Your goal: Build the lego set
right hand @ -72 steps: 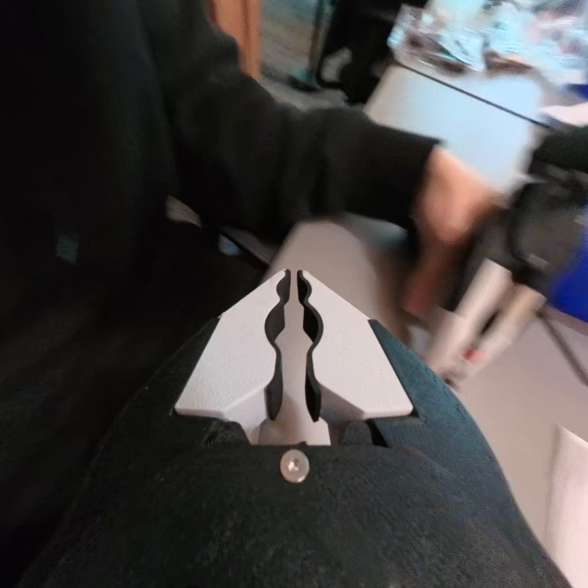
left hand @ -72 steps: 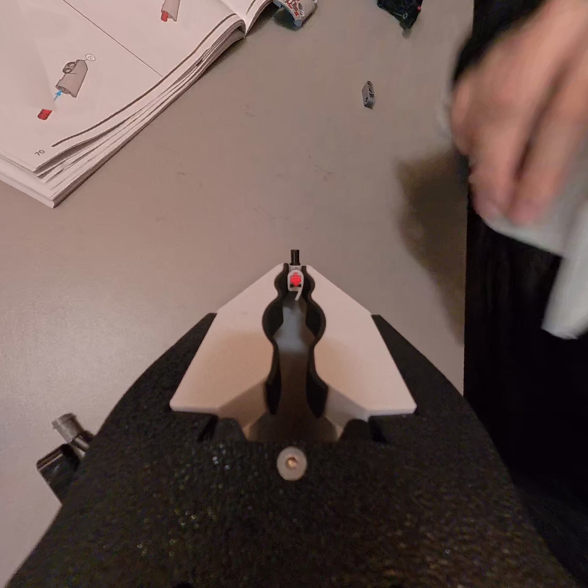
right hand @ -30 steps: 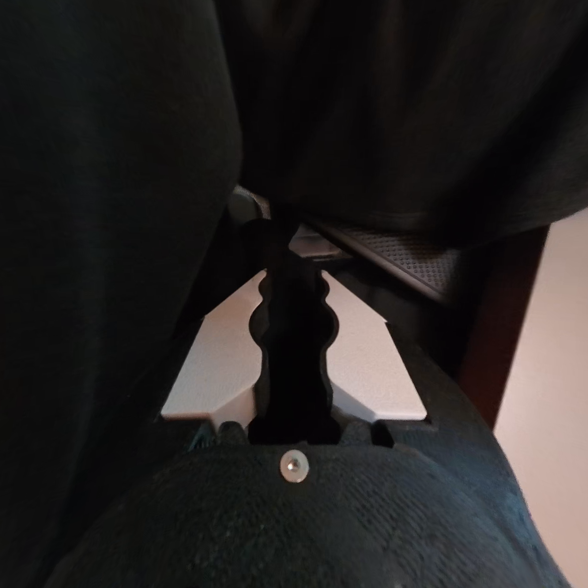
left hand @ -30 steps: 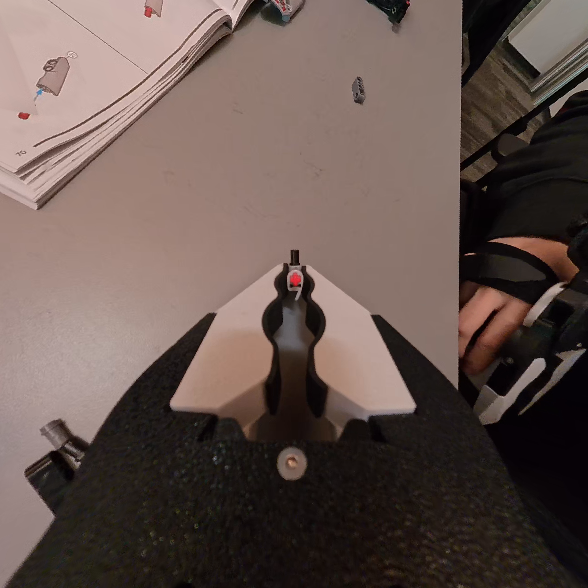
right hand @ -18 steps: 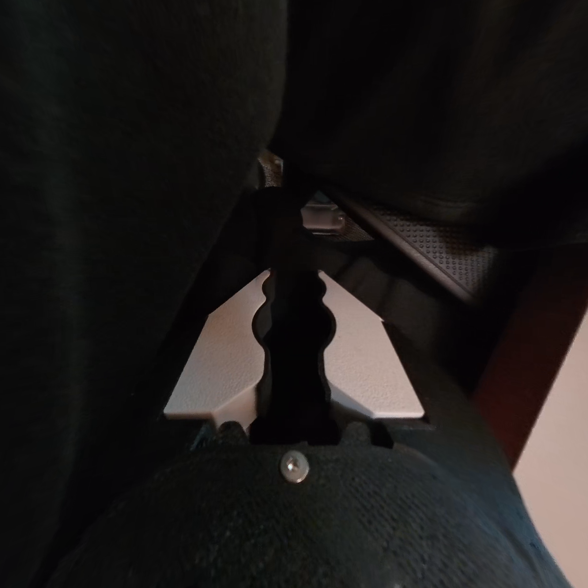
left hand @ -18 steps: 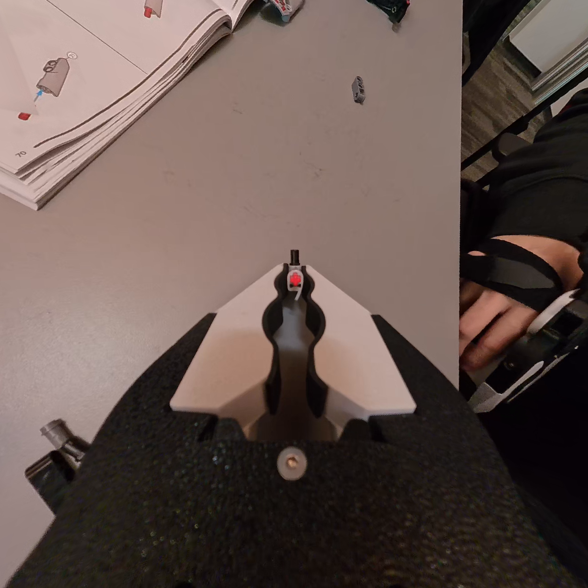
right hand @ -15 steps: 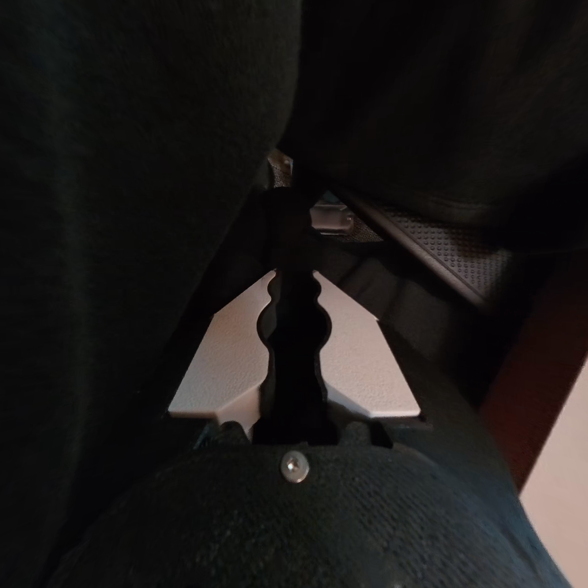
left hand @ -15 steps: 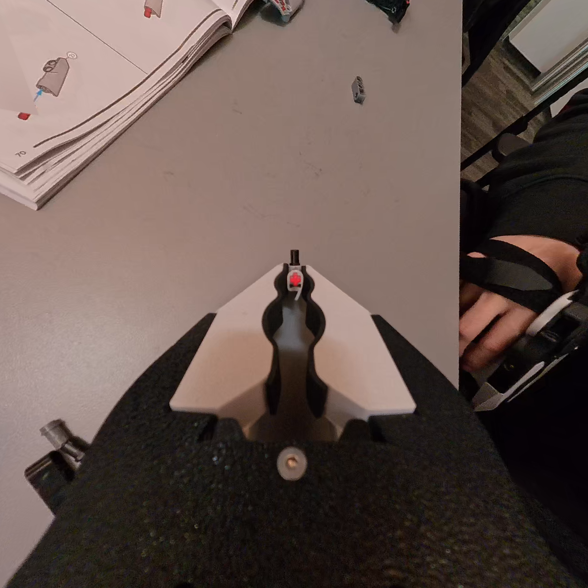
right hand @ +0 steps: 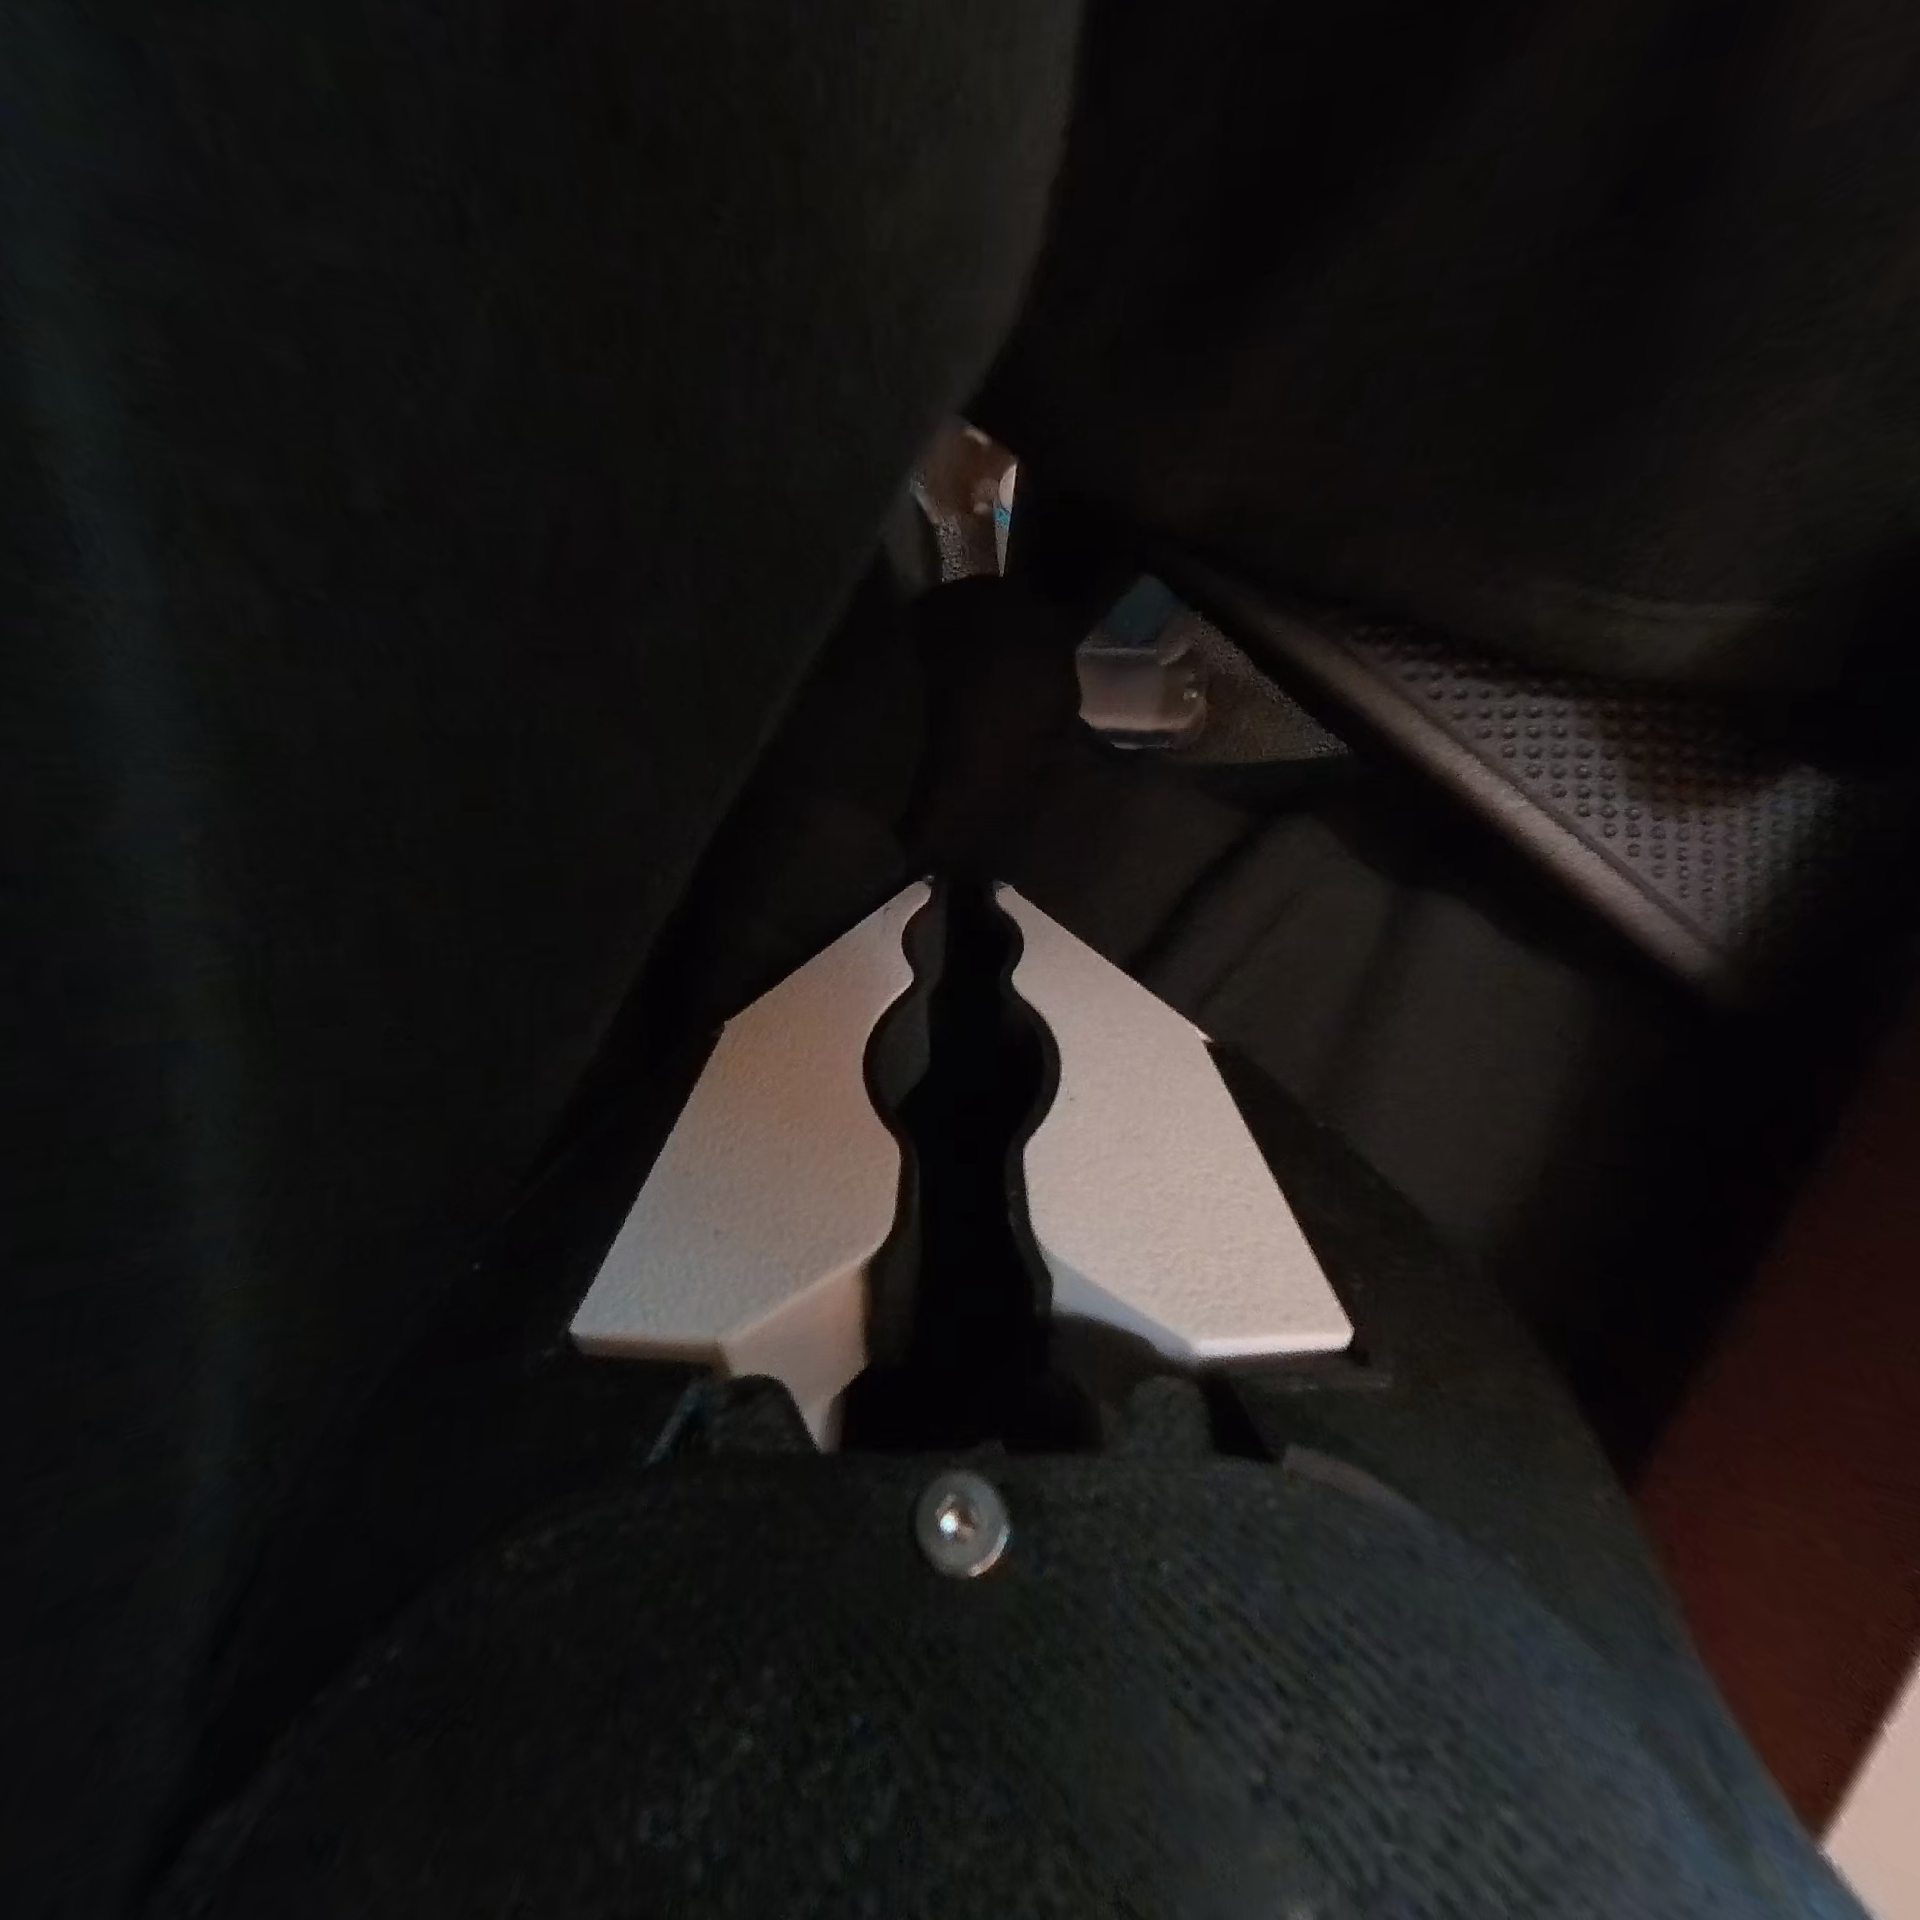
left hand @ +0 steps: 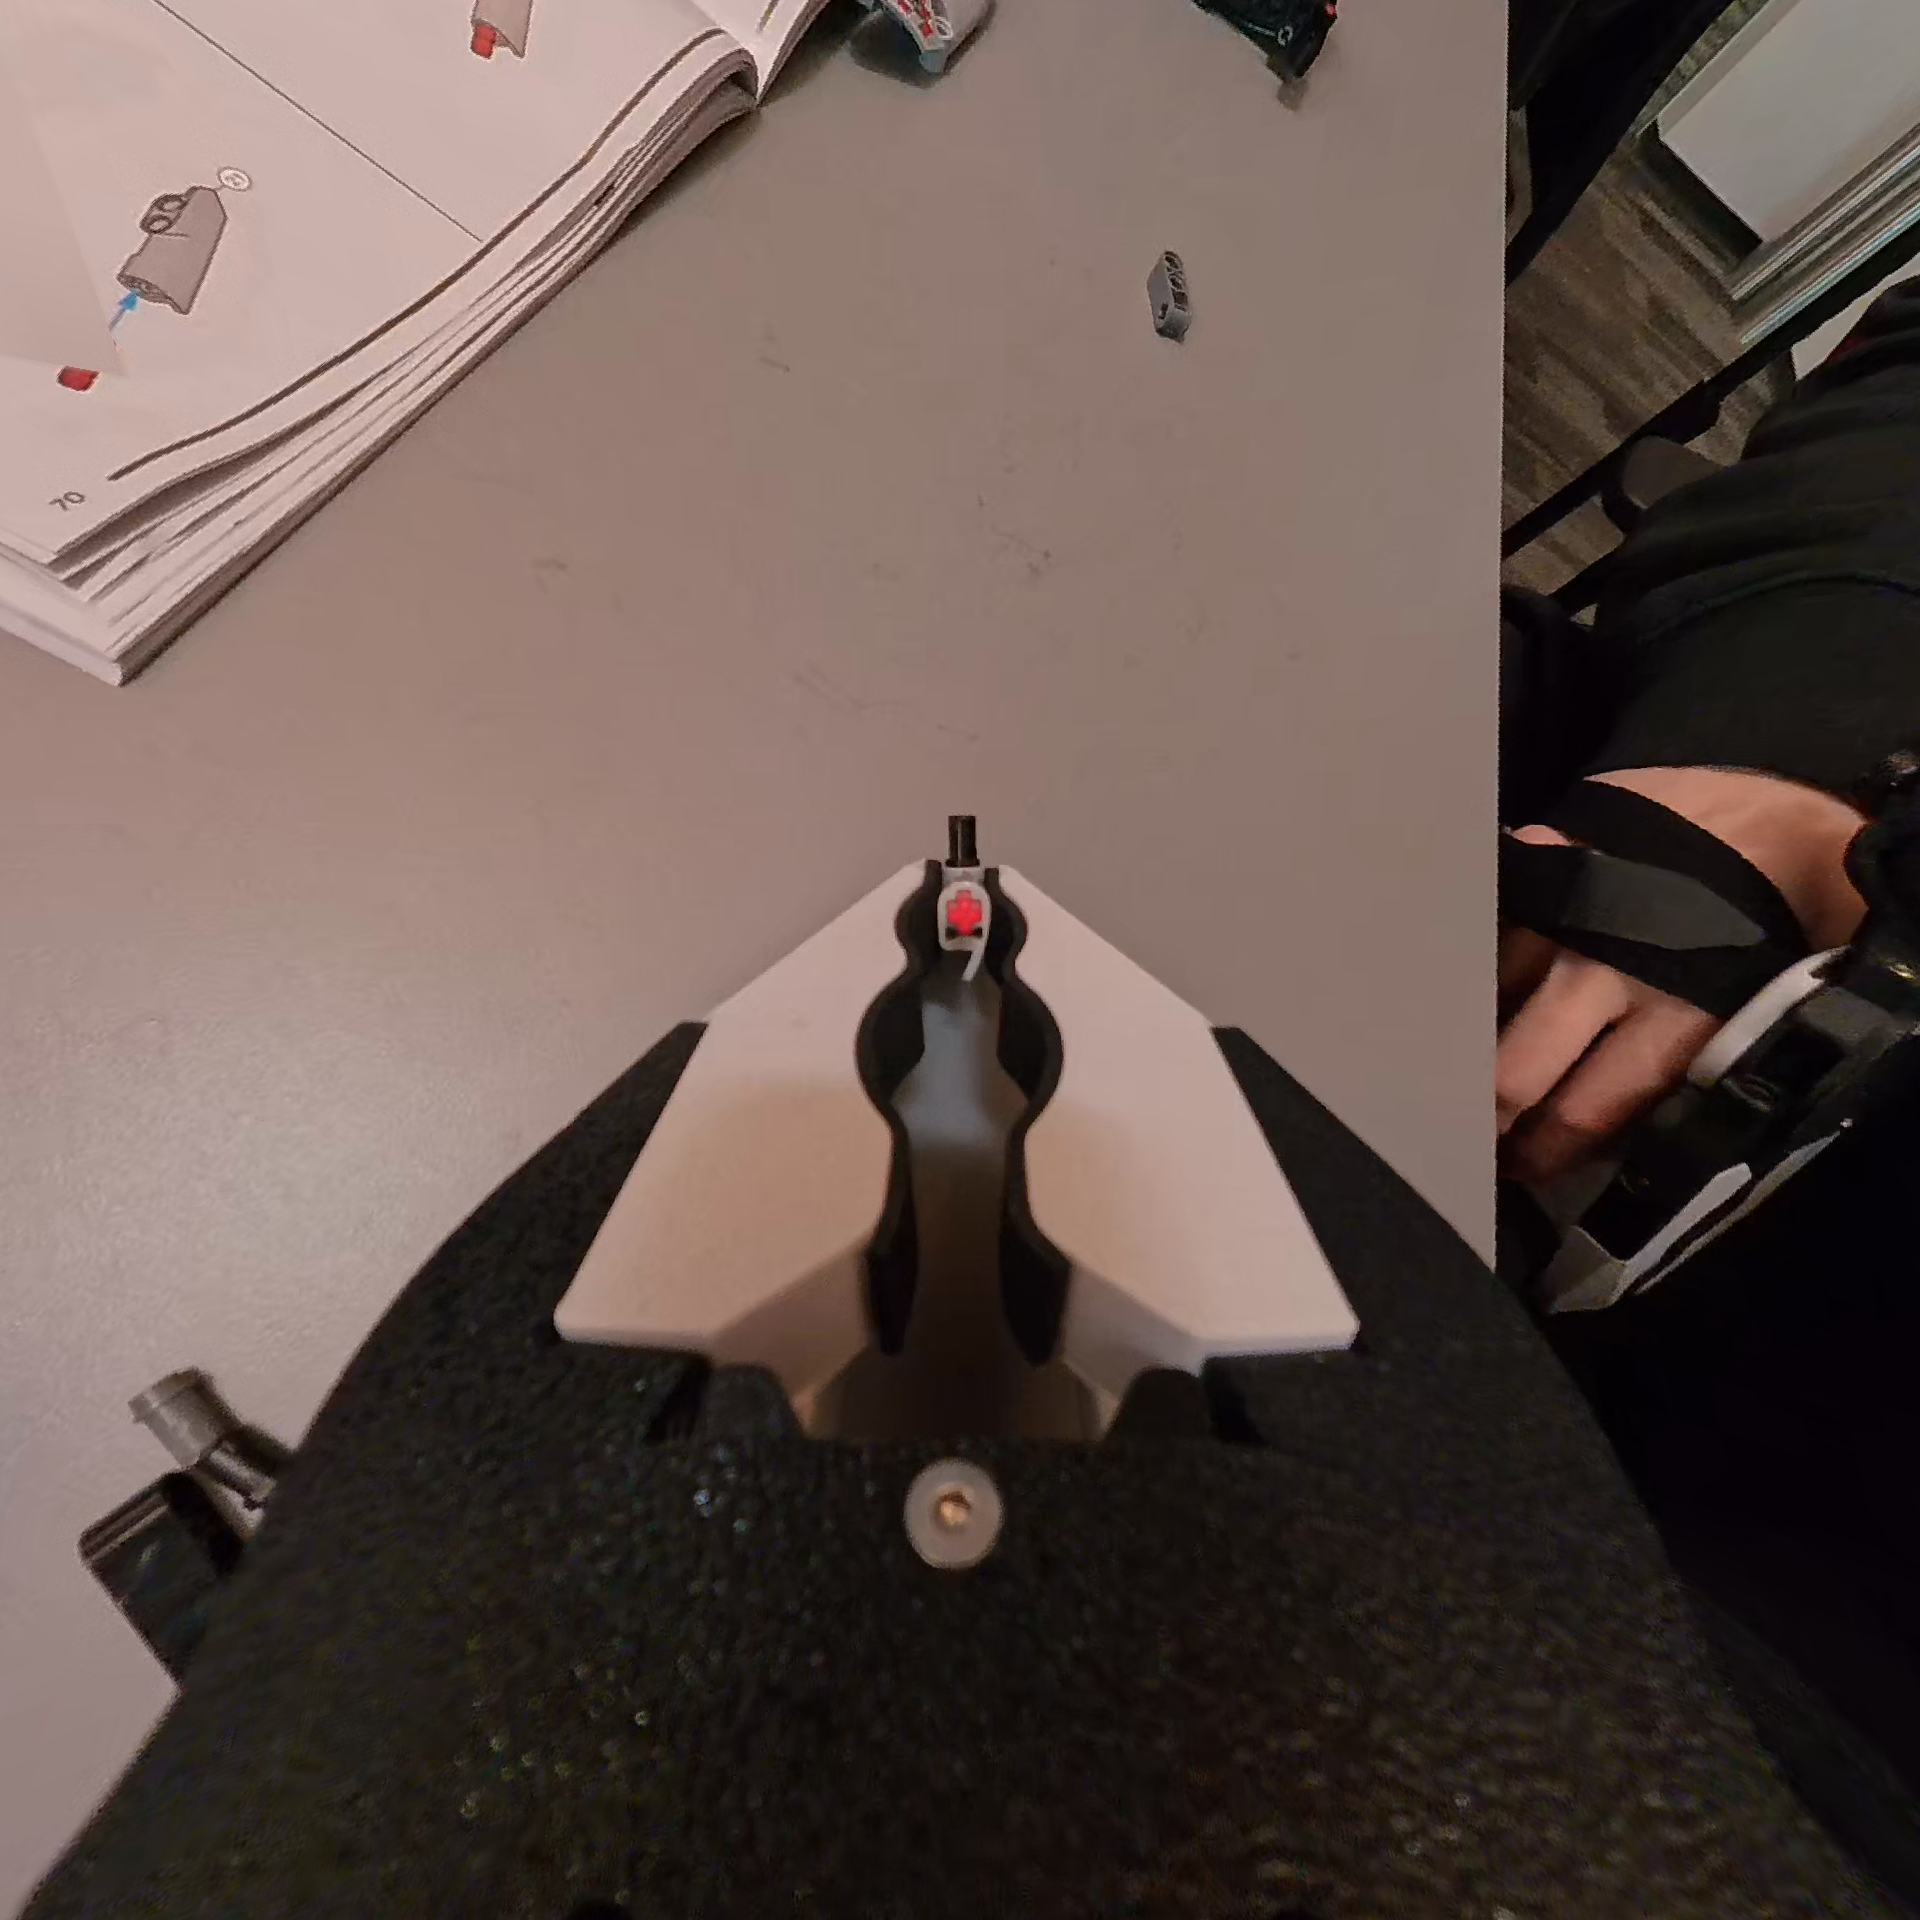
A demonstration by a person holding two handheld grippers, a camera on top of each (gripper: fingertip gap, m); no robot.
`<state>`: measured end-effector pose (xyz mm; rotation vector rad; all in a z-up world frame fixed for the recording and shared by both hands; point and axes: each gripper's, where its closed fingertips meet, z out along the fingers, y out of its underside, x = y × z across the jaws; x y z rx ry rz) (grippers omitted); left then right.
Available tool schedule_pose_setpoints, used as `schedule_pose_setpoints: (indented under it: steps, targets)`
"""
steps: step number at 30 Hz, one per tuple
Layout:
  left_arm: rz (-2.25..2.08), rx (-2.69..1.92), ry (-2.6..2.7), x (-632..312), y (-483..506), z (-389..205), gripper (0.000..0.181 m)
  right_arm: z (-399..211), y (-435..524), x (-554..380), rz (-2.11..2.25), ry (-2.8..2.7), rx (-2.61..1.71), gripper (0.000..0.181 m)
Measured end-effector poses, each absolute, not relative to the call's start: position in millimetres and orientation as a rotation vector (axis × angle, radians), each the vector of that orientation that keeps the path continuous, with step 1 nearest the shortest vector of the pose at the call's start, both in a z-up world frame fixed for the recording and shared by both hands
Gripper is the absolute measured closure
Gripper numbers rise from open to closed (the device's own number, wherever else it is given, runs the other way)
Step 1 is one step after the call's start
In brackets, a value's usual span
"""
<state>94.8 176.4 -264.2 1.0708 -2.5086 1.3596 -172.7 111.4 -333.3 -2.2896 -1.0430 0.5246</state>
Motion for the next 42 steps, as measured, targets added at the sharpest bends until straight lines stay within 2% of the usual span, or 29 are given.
schedule_pose_setpoints:
  steps: [6,10,13,16,20,23,25,27,28,36,42]
  targets:
    - [1.36,1.071,-2.508,94.9,176.4,-264.3,0.177,-327.3,113.2,-170.9,0.512,-0.992,-2.249,0.176]
    - [1.358,1.07,-2.519,94.9,176.5,-264.6,0.177,-276.7,120.5,-168.5,0.574,-0.881,-2.099,0.176]
    - [1.357,1.07,-2.527,95.0,176.5,-264.8,0.177,-236.4,138.1,-101.6,0.404,-0.701,-2.106,0.178]
    - [1.356,1.071,-2.526,95.1,176.6,-264.9,0.177,-239.2,154.1,16.5,0.062,-0.476,-2.212,0.179]
    - [1.354,1.07,-2.53,95.1,176.6,-265.2,0.177,-256.1,162.4,97.5,-0.009,-0.386,-2.277,0.179]
    - [1.353,1.07,-2.533,95.2,176.6,-265.3,0.177,-266.1,171.6,107.9,0.089,-0.412,-2.271,0.178]
    - [1.353,1.07,-2.535,95.2,176.5,-265.3,0.177,-266.5,173.0,103.8,0.153,-0.442,-2.241,0.171]
    - [1.353,1.068,-2.534,95.0,176.4,-265.2,0.177,-265.3,169.3,107.2,0.126,-0.467,-2.228,0.148]
    - [1.354,1.069,-2.529,95.0,176.5,-265.0,0.177,-264.7,166.3,110.3,0.102,-0.479,-2.221,0.146]
    - [1.356,1.072,-2.507,94.9,176.5,-264.4,0.177,-264.0,154.9,102.4,0.137,-0.547,-2.199,0.154]
    - [1.356,1.072,-2.508,94.9,176.5,-264.4,0.177,-266.2,162.2,102.4,0.144,-0.552,-2.212,0.171]
